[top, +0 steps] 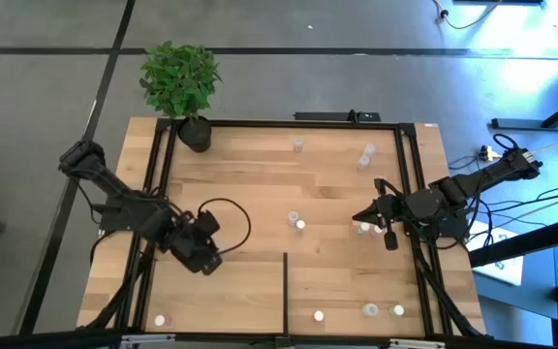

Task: Pick and place medicine bottles onto shelf by color
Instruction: Put the middle white pill bottle on the shelf

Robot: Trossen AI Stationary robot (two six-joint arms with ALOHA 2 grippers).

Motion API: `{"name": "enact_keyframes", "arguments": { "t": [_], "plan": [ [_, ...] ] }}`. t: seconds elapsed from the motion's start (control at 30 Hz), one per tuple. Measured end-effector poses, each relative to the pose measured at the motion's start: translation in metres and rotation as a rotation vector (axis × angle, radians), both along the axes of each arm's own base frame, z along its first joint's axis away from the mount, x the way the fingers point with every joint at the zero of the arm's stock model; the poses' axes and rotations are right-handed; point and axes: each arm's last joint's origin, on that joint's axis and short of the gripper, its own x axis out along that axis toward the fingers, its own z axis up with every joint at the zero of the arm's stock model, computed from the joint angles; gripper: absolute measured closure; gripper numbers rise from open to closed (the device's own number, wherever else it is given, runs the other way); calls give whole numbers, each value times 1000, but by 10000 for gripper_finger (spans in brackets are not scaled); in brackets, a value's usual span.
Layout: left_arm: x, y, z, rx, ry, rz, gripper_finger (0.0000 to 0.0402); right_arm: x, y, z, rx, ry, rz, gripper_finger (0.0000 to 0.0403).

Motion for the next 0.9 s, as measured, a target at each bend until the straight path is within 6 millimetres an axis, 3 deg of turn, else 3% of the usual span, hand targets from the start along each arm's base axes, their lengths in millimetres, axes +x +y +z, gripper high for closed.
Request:
{"name": "enact_keyframes", "arguments": {
  "t": [0.47,0.9],
  "plan": [
    [-15,-30,7,43,-62,-283,268,0,0,0,1,0,0,386],
    [-22,-49,8,-7,-111,-358,268,0,0,0,0,0,0,386]
  ]
}}
